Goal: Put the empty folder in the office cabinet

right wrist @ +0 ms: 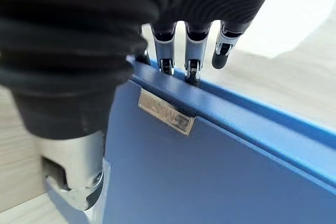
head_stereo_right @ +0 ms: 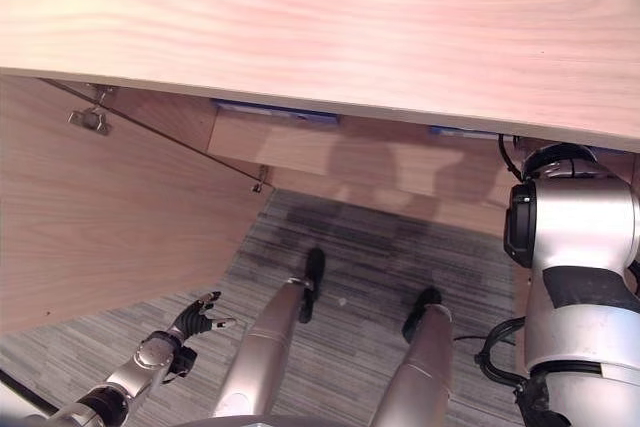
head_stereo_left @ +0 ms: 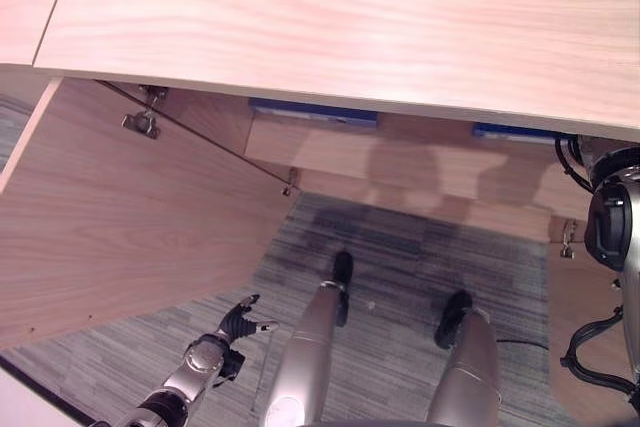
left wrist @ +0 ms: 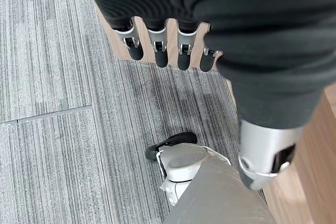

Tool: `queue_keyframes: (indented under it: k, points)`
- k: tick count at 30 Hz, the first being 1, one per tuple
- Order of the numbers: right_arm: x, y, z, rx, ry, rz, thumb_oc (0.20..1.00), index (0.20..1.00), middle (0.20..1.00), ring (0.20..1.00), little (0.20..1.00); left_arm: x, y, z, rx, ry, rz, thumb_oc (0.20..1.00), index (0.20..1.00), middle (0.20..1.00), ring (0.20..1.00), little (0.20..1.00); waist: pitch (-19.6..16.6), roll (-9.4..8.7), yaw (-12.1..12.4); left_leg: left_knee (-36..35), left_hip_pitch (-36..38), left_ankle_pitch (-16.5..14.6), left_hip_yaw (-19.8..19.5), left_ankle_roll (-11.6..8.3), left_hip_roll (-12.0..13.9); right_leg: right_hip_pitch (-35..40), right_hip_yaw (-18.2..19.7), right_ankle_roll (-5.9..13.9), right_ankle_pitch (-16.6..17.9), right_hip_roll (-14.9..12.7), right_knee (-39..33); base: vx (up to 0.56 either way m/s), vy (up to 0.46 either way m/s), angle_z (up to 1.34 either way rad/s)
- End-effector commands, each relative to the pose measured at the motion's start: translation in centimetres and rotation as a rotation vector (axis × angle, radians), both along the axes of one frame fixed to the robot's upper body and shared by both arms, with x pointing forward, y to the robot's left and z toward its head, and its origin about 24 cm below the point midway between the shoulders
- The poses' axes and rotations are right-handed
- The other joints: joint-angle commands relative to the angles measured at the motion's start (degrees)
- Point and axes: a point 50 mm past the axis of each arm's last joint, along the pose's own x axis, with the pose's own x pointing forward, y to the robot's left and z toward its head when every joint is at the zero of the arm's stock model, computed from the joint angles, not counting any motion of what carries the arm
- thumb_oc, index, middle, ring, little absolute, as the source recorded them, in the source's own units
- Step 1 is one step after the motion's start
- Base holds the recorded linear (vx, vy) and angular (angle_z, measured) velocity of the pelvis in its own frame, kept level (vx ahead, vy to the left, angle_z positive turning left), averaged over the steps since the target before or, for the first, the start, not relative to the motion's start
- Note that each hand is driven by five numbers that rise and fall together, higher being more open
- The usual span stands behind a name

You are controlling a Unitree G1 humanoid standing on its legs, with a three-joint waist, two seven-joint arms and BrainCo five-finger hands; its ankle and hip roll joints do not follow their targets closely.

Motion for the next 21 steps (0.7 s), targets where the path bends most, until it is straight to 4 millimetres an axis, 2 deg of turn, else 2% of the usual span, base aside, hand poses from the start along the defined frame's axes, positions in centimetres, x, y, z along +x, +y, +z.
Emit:
queue_keyframes:
  k: [1, 4, 5, 7, 9, 13, 16, 17, 18, 19, 20, 21]
  points:
    - [-0.6, -1.1, -0.3, 0.009, -0.044, -0.046, 1.0, 1.0, 1.0, 1.0, 1.0, 1.5, 1.0, 0.7, 0.042, -0.037, 0.03, 1.0, 1.0, 1.0, 1.0, 1.0, 0.89, 0.03, 1.38, -3.64, -0.37, -2.33, -4.4, -2.4, 1.77, 8.74, -0.22, 4.03, -8.21, 0.97, 0.89, 0.0, 0.0, 0.0]
    - [-0.7, -0.9, -1.8, 0.017, -0.007, -0.034, 1.0, 1.0, 1.0, 1.0, 1.0, 1.5, 1.1, 0.7, 0.046, -0.035, 0.033, 1.0, 1.0, 1.0, 1.0, 1.0, 0.88, -0.41, 1.39, -2.44, -0.05, -3.19, -4.68, -2.27, 1.76, 9.61, -0.32, 3.81, -8.65, 1.09, 1.15, 0.01, -0.013, 0.04]
    - [-0.8, -0.8, -3.0, 0.026, 0.013, -0.029, 1.0, 1.0, 1.0, 1.0, 1.0, 1.4, 1.3, 0.7, 0.053, -0.03, 0.028, 1.0, 1.0, 1.0, 1.0, 1.0, 0.81, -0.71, 1.37, -1.93, 0.19, -3.56, -4.71, -2.14, 1.86, 10.21, -0.46, 3.99, -8.49, 1.11, 1.16, 0.0, 0.0, 0.0]
    - [-0.6, -0.5, -3.5, 0.028, 0.021, -0.016, 1.0, 1.0, 1.0, 1.0, 1.0, 1.5, 1.3, 0.7, 0.052, -0.031, 0.027, 1.0, 1.0, 1.0, 1.0, 1.0, 0.72, -0.89, 1.36, -1.98, 0.46, -3.65, -4.61, -2.16, 1.97, 10.7, -0.55, 3.95, -8.49, 1.15, 0.9, 0.0, 0.0, 0.0]
    - [-0.8, 0.2, -6.0, 0.04, 0.061, 0.008, 1.0, 1.0, 1.0, 1.0, 1.0, 1.7, 1.4, 0.9, 0.039, -0.044, 0.039, 1.0, 1.0, 1.0, 1.0, 1.0, 0.37, -1.7, 1.27, -2.7, 2.18, -3.64, -4.61, -2.13, 2.06, 12.87, -1.07, 4.06, -7.77, 1.42, -1.05, 0.0, 0.007, -0.04]
    - [-0.7, 1.0, -7.7, 0.039, 0.079, 0.052, 1.0, 1.0, 1.0, 1.0, 1.0, 1.5, 1.5, 0.8, 0.034, -0.038, 0.047, 1.0, 1.0, 1.0, 1.0, 1.0, -0.13, -2.28, 1.25, -3.91, 3.91, -3.34, -4.77, -2.1, 2.19, 14.79, -1.51, 4.27, -6.78, 1.54, -2.75, 0.0, 0.004, -0.02]
    - [-1.4, 1.4, -10.3, 0.047, 0.112, 0.082, 1.0, 1.0, 1.0, 1.0, 1.0, 1.0, 1.8, 0.5, 0.028, -0.016, 0.06, 1.0, 1.0, 1.0, 1.0, 1.0, -1.12, -3.46, 1.22, -6.3, 6.98, -2.89, -4.82, -2.24, 2.41, 19.01, -2.9, 4.53, -5.65, 1.93, -6.57, 0.01, 0.023, -0.02]
    - [-1.5, 1.7, -11.2, 0.055, 0.109, 0.091, 1.0, 1.0, 1.0, 1.0, 1.0, 0.7, 2.0, 0.3, 0.03, -0.004, 0.068, 1.0, 1.0, 1.0, 1.0, 1.0, -1.31, -3.62, 1.55, -7.77, 7.76, -0.82, -5.02, -1.99, 2.47, 20.02, -3.97, 4.43, -3.45, 1.88, -8.22, 0.0, 0.0, 0.0]
    - [-1.6, 1.7, -11.2, 0.055, 0.11, 0.091, 1.0, 1.0, 1.0, 1.0, 1.0, 0.6, 2.0, 0.3, 0.03, -0.003, 0.068, 1.0, 1.0, 1.0, 1.0, 1.0, -1.62, -3.83, 1.24, -7.78, 8.32, -2.18, -5.09, -2.18, 2.51, 20.72, -3.6, 4.64, -4.69, 2.09, -8.23, -0.06, 0.055, 0.0]
    - [-1.7, 1.8, -11.7, 0.056, 0.113, 0.098, 1.0, 1.0, 1.0, 1.0, 1.0, 0.4, 2.2, 0.1, 0.031, 0.005, 0.077, 1.0, 1.0, 1.0, 1.0, 1.0, -1.59, -3.88, 1.53, -8.38, 8.56, -0.64, -5.08, -2.03, 2.52, 21.16, -4.3, 4.55, -3.1, 1.96, -9.16, 0.12, -0.049, 0.01]
    - [-1.9, 1.7, -12.2, 0.062, 0.112, 0.098, 1.0, 1.0, 1.0, 1.0, 1.0, 0.2, 2.6, 0.0, 0.034, 0.016, 0.097, 1.0, 1.0, 1.0, 1.0, 1.0, -2.27, -4.53, 1.33, -9.09, 10.17, -1.87, -5.09, -2.24, 2.47, 23.19, -4.44, 4.86, -3.95, 2.18, -10.34, -0.05, 0.044, 0.03]
    - [-2.0, 1.8, -12.3, 0.064, 0.112, 0.099, 1.0, 1.0, 1.0, 1.0, 1.0, 0.1, 2.6, 0.0, 0.035, 0.017, 0.097, 1.0, 1.0, 1.0, 1.0, 1.0, -1.92, -4.29, 1.58, -9.41, 9.97, -0.33, -5.11, -2.04, 2.43, 22.99, -5.02, 4.67, -2.49, 2.04, -10.78, 0.03, 0.002, 0.1]
